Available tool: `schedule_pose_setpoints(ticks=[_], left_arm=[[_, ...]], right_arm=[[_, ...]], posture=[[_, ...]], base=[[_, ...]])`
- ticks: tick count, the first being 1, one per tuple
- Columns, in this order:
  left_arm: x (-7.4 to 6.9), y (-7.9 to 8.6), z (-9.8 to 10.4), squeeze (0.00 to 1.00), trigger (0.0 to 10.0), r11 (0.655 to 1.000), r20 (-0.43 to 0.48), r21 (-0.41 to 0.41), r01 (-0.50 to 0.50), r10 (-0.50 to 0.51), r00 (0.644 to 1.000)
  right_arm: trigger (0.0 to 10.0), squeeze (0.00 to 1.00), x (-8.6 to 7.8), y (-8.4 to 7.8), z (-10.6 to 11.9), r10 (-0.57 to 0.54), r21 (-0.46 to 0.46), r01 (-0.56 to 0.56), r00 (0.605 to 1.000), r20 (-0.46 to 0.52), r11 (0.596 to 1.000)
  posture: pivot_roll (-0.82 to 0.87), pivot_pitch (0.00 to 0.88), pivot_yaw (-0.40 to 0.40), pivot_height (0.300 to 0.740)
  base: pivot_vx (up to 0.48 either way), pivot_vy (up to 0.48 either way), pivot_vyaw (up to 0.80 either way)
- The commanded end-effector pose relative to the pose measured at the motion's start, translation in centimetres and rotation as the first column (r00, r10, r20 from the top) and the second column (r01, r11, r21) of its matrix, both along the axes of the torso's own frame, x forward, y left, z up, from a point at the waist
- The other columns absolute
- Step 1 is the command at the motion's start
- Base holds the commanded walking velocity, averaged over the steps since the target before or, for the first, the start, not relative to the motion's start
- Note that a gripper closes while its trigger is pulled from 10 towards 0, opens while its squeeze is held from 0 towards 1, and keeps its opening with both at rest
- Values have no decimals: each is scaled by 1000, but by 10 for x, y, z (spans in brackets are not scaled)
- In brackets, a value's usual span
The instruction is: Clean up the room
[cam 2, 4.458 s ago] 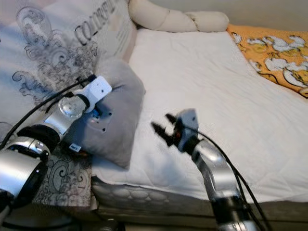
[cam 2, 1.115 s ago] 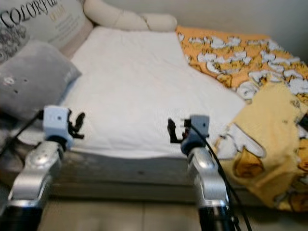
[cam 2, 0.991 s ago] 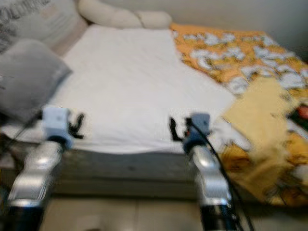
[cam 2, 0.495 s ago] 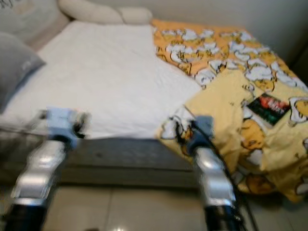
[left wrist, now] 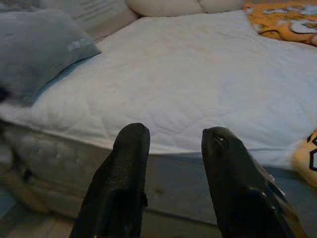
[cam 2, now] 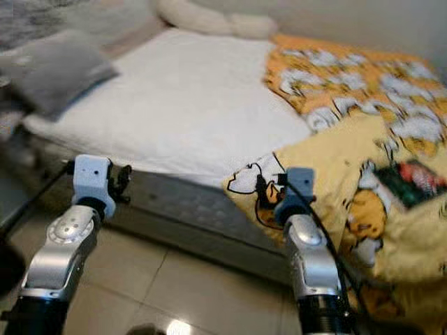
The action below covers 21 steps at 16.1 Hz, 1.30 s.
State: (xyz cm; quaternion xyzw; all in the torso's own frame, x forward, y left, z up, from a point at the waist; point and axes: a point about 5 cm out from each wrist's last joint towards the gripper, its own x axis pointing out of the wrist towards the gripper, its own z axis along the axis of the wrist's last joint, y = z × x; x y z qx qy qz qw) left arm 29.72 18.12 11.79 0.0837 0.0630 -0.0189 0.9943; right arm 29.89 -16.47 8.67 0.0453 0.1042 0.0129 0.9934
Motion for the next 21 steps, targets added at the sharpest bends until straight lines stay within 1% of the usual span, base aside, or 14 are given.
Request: schedule_pose_setpoints(ticks=[1, 5, 10, 13, 21], left_arm=[[2, 2, 1, 0, 10000, 1000, -2, 5, -4, 4, 1000], [3, 3, 1, 0, 10000, 1000, -2, 12, -4, 4, 1000], [6, 4, 2, 0, 10000, 1000, -1, 17, -3, 3, 1000], [6, 2, 2, 0, 10000, 1000, 1, 19, -1, 1, 1000], [7, 3, 2, 0, 10000, 1000, 0, 27, 1, -1, 1000]], right_arm=[[10000, 0, 2, 4, 3, 4, -1, -4, 1000, 11, 1000], [10000, 0, 4, 5, 4, 13, -23, -13, 1000, 15, 1000], [10000, 0, 6, 5, 4, 10, -29, -10, 1000, 13, 1000], [10000, 0, 7, 9, 5, 39, -31, -39, 999, 17, 999], [10000, 0, 8, 12, 5, 54, -32, -53, 998, 14, 998]], posture=[[102, 0, -18, 740], [99, 0, -15, 740], [100, 0, -14, 740], [99, 0, -11, 740], [100, 0, -9, 740]], base=[[0, -480, 800], [0, -480, 756], [0, -480, 0], [0, -480, 0], [0, -480, 788]])
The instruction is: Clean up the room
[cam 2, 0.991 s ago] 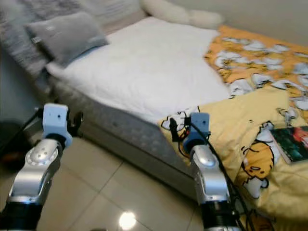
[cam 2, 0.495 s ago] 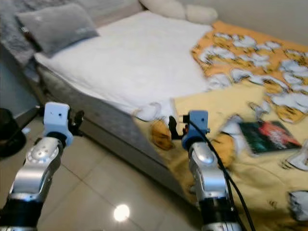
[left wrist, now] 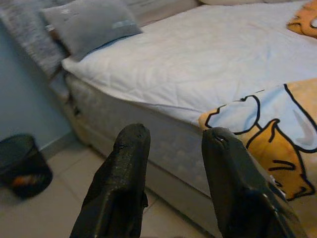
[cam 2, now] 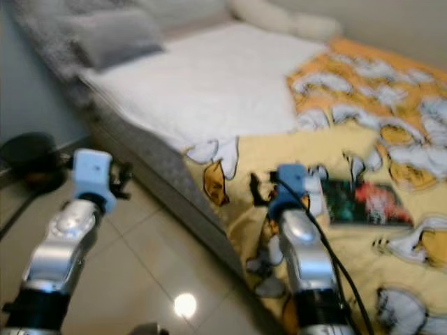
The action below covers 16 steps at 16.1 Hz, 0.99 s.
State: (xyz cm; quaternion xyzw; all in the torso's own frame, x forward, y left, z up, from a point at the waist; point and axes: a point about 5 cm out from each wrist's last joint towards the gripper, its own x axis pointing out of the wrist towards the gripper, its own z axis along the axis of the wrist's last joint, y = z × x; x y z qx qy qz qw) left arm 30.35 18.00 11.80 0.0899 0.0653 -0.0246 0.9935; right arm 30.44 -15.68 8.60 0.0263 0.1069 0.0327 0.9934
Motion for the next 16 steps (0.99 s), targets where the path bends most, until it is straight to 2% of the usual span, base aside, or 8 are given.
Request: schedule_pose_setpoints(ticks=[1, 6, 10, 13, 16], left_arm=[[1, 4, 2, 0, 10000, 1000, 6, 16, -10, 10, 1000], [1, 4, 2, 0, 10000, 1000, 6, 21, -11, 11, 1000], [1, 5, 2, 0, 10000, 1000, 6, 24, -14, 14, 1000], [2, 5, 3, 0, 10000, 1000, 8, 26, -15, 15, 1000], [0, 6, 2, 0, 10000, 1000, -4, 2, -18, 18, 1000]], right_arm=[[10000, 0, 2, 4, 4, 11, 2, -11, 1000, 15, 1000], [10000, 0, 1, 6, 1, 49, -5, -49, 999, -4, 999], [10000, 0, -1, 11, -2, 91, -26, -91, 996, -20, 995], [10000, 0, -3, 15, -5, 119, -1, -120, 992, -41, 993], [10000, 0, -6, 15, -7, 122, 18, -121, 992, -42, 993]], posture=[[100, 0, -9, 740], [103, 0, -10, 740], [106, 0, -11, 740], [107, 0, -13, 740], [107, 0, -12, 740]], base=[[0, -480, 800], [0, -480, 559], [0, -480, 800], [0, -480, 0], [0, 0, 0]])
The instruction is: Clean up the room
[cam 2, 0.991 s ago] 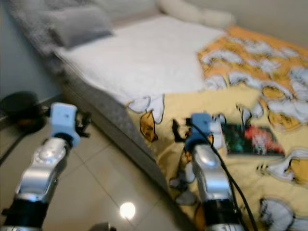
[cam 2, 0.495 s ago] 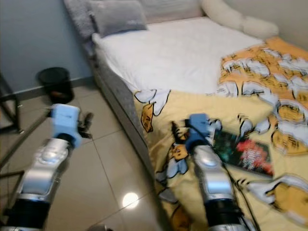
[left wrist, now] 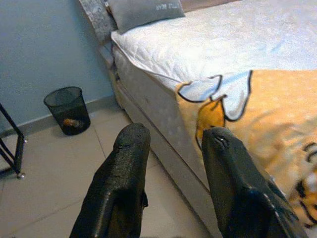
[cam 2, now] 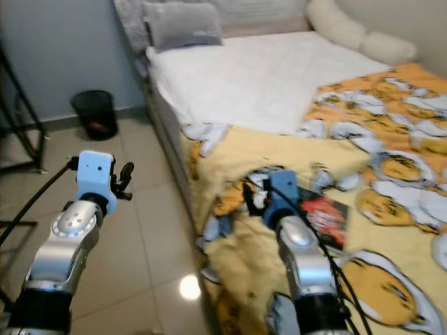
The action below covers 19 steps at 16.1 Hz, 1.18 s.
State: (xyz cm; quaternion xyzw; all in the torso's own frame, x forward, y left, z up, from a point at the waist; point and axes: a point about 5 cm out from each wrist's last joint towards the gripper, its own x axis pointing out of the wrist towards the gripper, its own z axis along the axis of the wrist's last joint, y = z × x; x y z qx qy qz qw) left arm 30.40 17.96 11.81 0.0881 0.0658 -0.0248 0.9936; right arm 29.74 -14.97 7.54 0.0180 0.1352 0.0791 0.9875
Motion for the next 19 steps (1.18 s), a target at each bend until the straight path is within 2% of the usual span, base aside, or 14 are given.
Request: schedule_pose_setpoints(ticks=[1, 5, 7, 9, 11, 13, 14, 15, 16, 17, 18, 19], left_arm=[[-2, 6, -1, 0, 10000, 1000, -13, 14, -12, 12, 1000], [-6, 2, -6, 0, 10000, 999, -41, 34, 15, -13, 999], [-8, -2, -4, 0, 10000, 996, -45, 58, 72, -70, 997], [-16, -4, -6, 0, 10000, 983, -64, 84, 162, -157, 986], [-25, -3, -10, 0, 10000, 967, -102, 74, 246, -238, 966], [-28, -3, -9, 0, 10000, 937, -119, 55, 344, -336, 934], [-28, -4, -5, 0, 10000, 914, -115, 38, 404, -398, 910], [-30, -5, -3, 0, 10000, 893, -117, 26, 449, -443, 889], [-31, -5, -3, 0, 10000, 879, -125, 27, 476, -469, 874], [-33, -5, -4, 0, 10000, 866, -137, 34, 499, -491, 860], [-37, -3, -6, 0, 10000, 851, -153, 46, 524, -512, 845], [-44, -2, -7, 0, 10000, 812, -173, 32, 582, -569, 804]], right_arm=[[10000, 0, -1, 7, 0, 17, 26, -17, 1000, -4, 1000], [10000, 0, -4, 5, -2, 3, 38, -2, 1000, -20, 999], [10000, 0, -5, 6, -2, 1, 44, 0, 1000, -23, 999], [10000, 0, -6, 0, -1, -65, 100, 70, 997, -46, 993], [10000, 0, -6, -5, -5, -136, 185, 152, 986, -96, 971], [10000, 0, 1, -19, -22, -299, 225, 354, 922, -246, 908], [10000, 0, 1, -28, -32, -360, 232, 446, 872, -332, 865], [10000, 0, 1, -34, -39, -395, 242, 506, 833, -389, 828], [10000, 0, 0, -38, -42, -411, 261, 540, 810, -417, 800], [10000, 298, -1, -42, -43, -435, 268, 574, 789, -433, 774], [10000, 1000, -3, -48, -45, -461, 279, 612, 763, -454, 740], [10000, 1000, -5, -57, -48, -495, 305, 674, 716, -492, 672]], posture=[[108, 0, -14, 740], [117, 0, -16, 740], [117, 0, -15, 740], [117, 0, -17, 740], [119, 0, -14, 740], [131, 0, -16, 740], [132, 0, -18, 740], [138, 0, -21, 740], [138, 0, -21, 740], [138, 0, -21, 740], [152, 0, -32, 740], [149, 0, -29, 740]], base=[[0, 0, 0], [0, 0, 0], [0, 0, 0], [0, 0, 0], [0, 0, 0], [0, 0, 0], [0, 0, 0], [0, 0, 0], [0, 0, 0], [0, 0, 0], [0, 0, 0], [0, 0, 0]])
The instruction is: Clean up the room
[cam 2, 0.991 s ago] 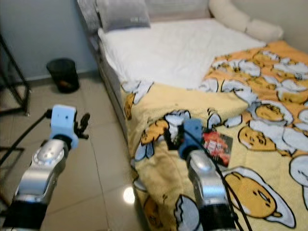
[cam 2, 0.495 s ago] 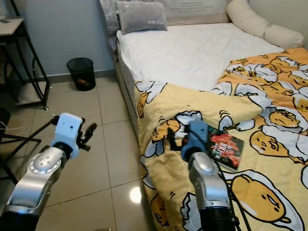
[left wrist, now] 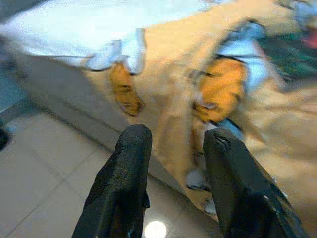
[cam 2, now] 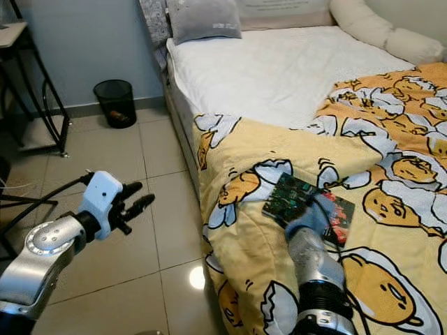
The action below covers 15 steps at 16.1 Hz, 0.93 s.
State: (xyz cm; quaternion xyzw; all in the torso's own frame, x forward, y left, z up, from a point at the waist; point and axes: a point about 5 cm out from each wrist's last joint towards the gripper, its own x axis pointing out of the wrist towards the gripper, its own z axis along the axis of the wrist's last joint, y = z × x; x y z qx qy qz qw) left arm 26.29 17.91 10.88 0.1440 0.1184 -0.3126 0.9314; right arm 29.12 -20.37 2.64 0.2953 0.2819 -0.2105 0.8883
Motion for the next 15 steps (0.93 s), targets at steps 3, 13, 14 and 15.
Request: schedule_pose_setpoints(ticks=[3, 13, 14, 15], left_arm=[[-11, -6, 3, 0, 10000, 987, -35, -42, 155, -156, 987], [-20, -2, 2, 0, 10000, 972, -71, -46, 231, -234, 970], [-20, -2, 2, 0, 10000, 972, -70, -47, 232, -235, 970], [-20, -2, 3, 0, 10000, 971, -64, -58, 231, -234, 970]], right_arm=[[10000, 1000, -4, -14, 0, -128, 96, 131, 991, -38, 987], [10000, 1000, -13, -23, -5, -212, 139, 224, 973, -95, 965], [10000, 1000, -13, -24, -5, -217, 140, 229, 971, -97, 963], [10000, 1000, -14, -25, -5, -220, 141, 232, 971, -99, 962]], posture=[[130, 0, -16, 740], [123, 0, -4, 740], [123, 0, -5, 740], [122, 0, -7, 740]], base=[[0, 0, 0], [0, 0, 0], [0, 0, 0], [0, 0, 0]])
